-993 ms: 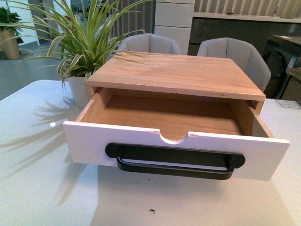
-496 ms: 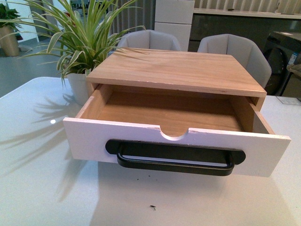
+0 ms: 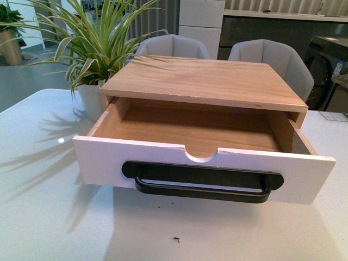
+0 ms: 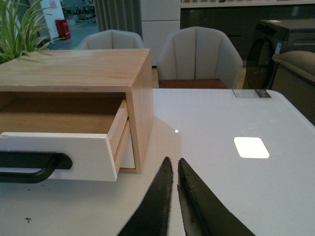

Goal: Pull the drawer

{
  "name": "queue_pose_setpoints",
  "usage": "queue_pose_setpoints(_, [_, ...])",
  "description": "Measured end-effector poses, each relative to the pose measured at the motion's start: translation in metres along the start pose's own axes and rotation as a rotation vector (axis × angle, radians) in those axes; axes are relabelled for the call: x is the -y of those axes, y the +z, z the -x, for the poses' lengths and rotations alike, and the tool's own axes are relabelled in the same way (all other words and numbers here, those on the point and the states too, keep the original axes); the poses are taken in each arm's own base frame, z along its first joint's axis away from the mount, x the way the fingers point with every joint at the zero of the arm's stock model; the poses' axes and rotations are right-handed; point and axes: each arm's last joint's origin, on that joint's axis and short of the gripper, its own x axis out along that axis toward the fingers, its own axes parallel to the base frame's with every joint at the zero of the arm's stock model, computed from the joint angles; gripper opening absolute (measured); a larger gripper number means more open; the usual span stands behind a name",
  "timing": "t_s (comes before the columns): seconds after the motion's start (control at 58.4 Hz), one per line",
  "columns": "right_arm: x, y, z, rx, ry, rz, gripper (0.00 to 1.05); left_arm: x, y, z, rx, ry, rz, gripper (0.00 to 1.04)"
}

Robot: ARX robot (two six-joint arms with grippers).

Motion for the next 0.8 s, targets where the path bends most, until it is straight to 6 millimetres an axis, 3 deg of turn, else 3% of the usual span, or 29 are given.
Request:
queue_pose_setpoints(0.137, [0.0,-0.0001,0.0,0.0,0.0,0.0,0.56,0.0,0.0,0.0,0.0,0.0,0.0,0.61])
queue_pose_setpoints(0.359, [0.0,-0.0001,0.0,0.0,0.0,0.0,0.94,0.0,0.0,0.0,0.0,0.0,-0.001,0.99])
queue_pose_setpoints(0.394, [0.0,-0.0001,0.0,0.0,0.0,0.0,0.97,0.0,0.0,0.0,0.0,0.0,-0.003,0.99])
queue_pose_setpoints(0.804, [0.0,-0.0001,0.0,0.0,0.0,0.0,0.96,0.0,0.0,0.0,0.0,0.0,-0.003,0.97])
